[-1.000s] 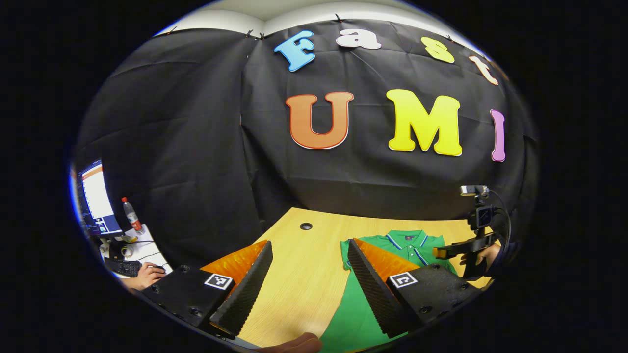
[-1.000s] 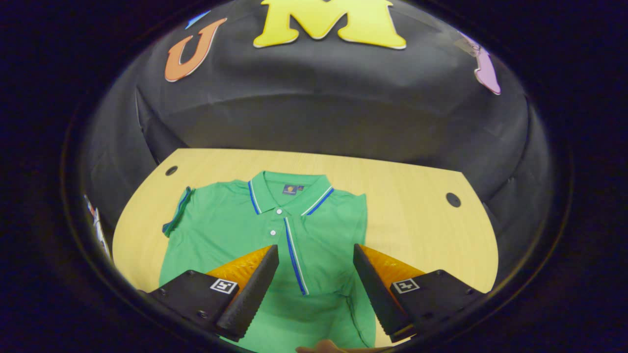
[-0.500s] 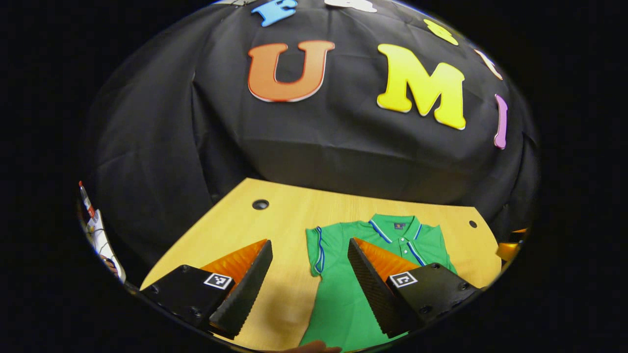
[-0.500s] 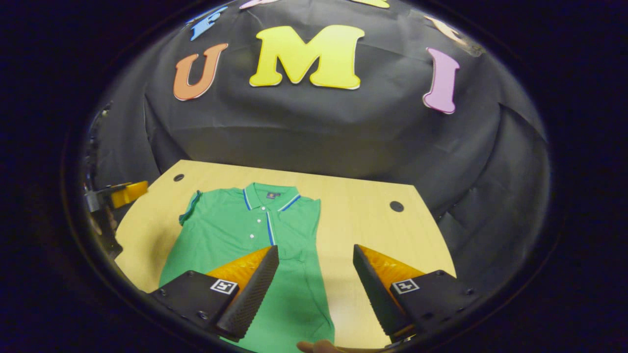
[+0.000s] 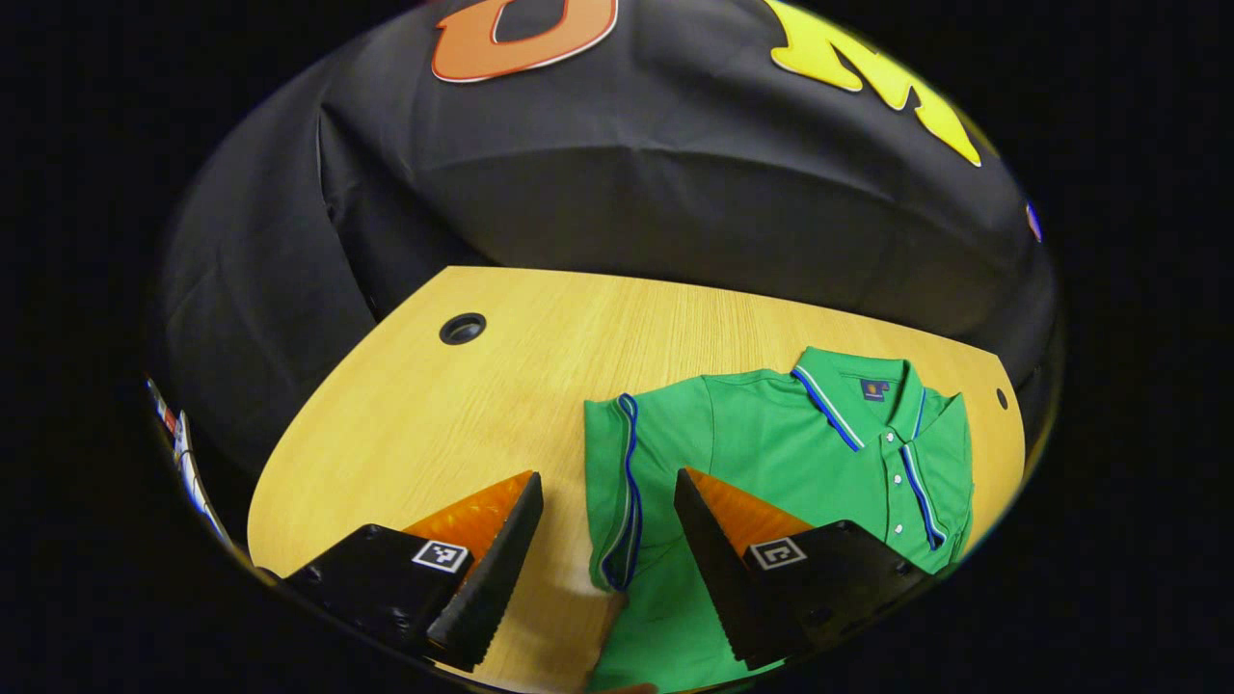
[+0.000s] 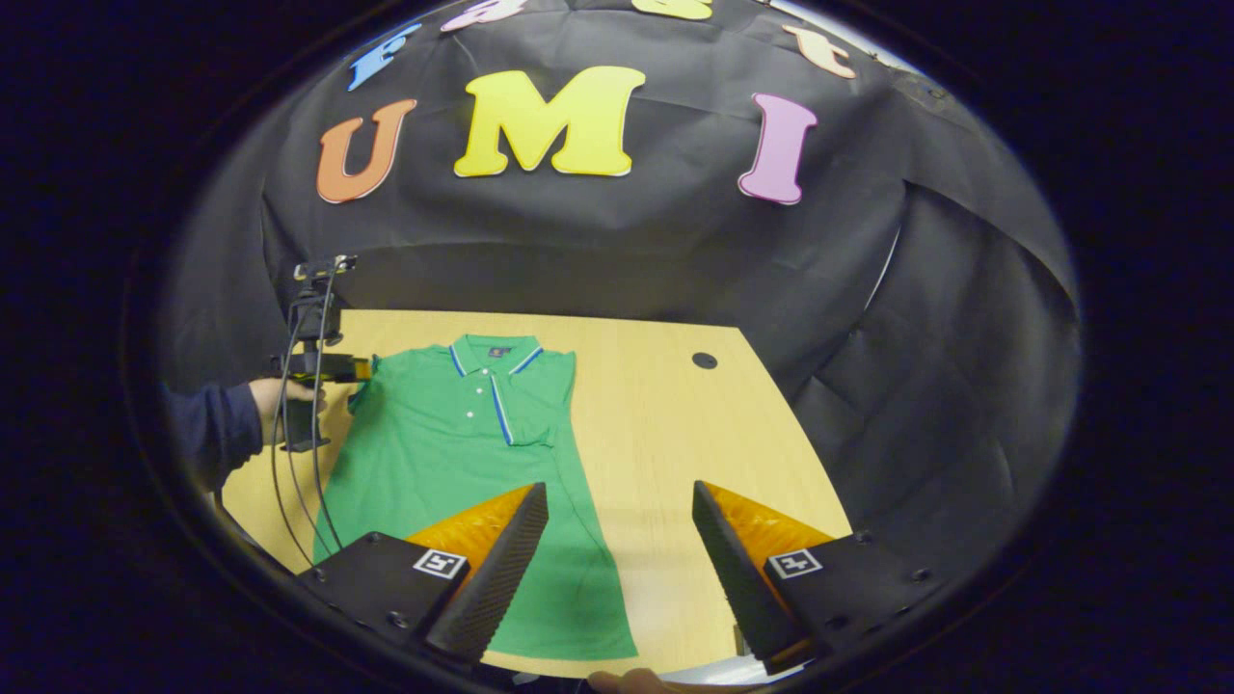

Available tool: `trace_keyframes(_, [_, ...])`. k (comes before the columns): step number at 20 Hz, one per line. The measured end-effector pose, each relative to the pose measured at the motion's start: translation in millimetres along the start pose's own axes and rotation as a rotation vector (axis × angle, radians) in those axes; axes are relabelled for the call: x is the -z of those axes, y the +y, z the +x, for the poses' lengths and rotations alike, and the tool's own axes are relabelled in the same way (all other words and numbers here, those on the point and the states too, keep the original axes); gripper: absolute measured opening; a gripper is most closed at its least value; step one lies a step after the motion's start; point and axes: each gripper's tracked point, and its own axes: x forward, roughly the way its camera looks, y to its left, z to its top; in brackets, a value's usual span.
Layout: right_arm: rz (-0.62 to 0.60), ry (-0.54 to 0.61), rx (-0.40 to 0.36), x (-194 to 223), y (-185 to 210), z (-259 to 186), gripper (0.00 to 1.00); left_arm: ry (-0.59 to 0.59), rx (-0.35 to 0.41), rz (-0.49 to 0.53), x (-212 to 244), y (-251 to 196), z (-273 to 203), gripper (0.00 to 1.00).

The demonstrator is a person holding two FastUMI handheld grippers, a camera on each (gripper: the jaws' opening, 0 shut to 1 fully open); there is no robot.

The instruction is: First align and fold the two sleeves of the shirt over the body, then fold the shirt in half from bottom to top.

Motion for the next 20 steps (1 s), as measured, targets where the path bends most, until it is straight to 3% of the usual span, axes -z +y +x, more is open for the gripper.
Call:
trace_keyframes(5, [0.012,0.029,0.023,15,-4,-4,0.97,0.083,-0.017,0.058,19,-3,26,0.78])
trace_keyframes(6, [0.016,0.032,0.023,17,-4,-5,0.97,0.084,-0.015,0.052,19,-4,24,0.66])
trace_keyframes(9, [0.027,0.048,0.022,25,-4,-4,0.97,0.089,0.006,0.051,19,-6,26,0.47])
trace_keyframes(14, [0.043,0.054,0.017,27,-8,-1,0.97,0.102,0.034,0.09,18,-4,27,0.29])
trace_keyframes(15, [0.047,0.053,0.016,27,-9,-1,0.97,0.105,0.042,0.098,18,-3,28,0.14])
trace_keyframes(16, [0.052,0.054,0.017,27,-10,-1,0.97,0.106,0.048,0.102,17,-3,28,0.16])
trace_keyframes(17, [0.061,0.053,0.016,26,-12,0,0.97,0.106,0.055,0.1,18,-3,28,0.1])
trace_keyframes(20, [0.083,0.044,0.015,25,-14,-1,0.97,0.122,0.049,0.101,16,-2,25,0.06])
